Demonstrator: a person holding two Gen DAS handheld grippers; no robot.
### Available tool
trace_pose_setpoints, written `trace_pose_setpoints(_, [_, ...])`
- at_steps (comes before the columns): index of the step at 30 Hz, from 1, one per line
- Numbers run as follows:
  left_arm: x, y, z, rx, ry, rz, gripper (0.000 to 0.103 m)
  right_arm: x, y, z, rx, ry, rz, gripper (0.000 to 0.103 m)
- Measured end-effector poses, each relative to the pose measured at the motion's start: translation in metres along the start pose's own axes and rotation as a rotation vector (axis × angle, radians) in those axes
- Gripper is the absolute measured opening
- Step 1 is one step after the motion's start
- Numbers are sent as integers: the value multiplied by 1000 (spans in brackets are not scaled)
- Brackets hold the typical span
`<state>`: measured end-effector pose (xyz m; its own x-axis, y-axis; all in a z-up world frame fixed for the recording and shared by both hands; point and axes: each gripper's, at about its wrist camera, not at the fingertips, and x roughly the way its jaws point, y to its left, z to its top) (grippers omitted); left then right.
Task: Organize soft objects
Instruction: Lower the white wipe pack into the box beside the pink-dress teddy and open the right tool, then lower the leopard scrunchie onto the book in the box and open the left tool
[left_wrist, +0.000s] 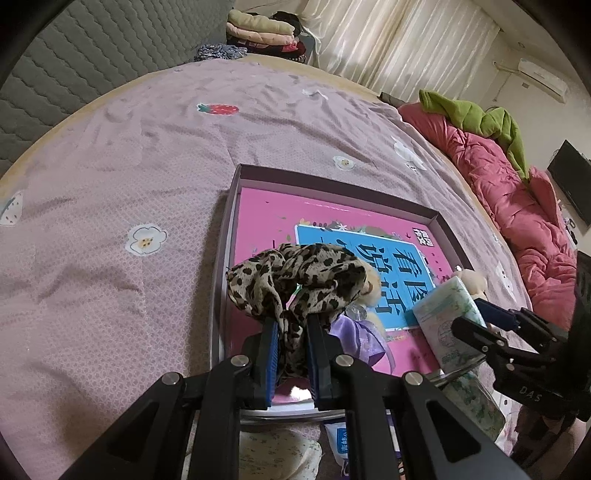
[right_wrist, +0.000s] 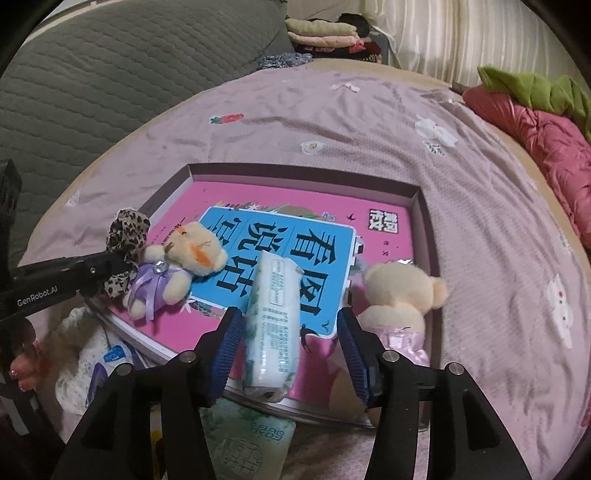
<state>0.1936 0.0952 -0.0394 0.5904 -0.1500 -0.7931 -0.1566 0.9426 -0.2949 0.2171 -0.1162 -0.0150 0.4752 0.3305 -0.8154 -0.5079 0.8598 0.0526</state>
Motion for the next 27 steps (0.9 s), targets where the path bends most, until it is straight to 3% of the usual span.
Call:
trace_pose_setpoints(17, [1,1,0,3,9,17,16,-10,-5,0,-12,-35,-34,55])
trace_pose_setpoints(23, [2,1,1,1,12,24,26,-12,-4,1,-14,-49,-30,55])
trace_pose_setpoints(27, [-1,1,2,6,-4,19,39,-14,-5,1,-6,-52,-28,55])
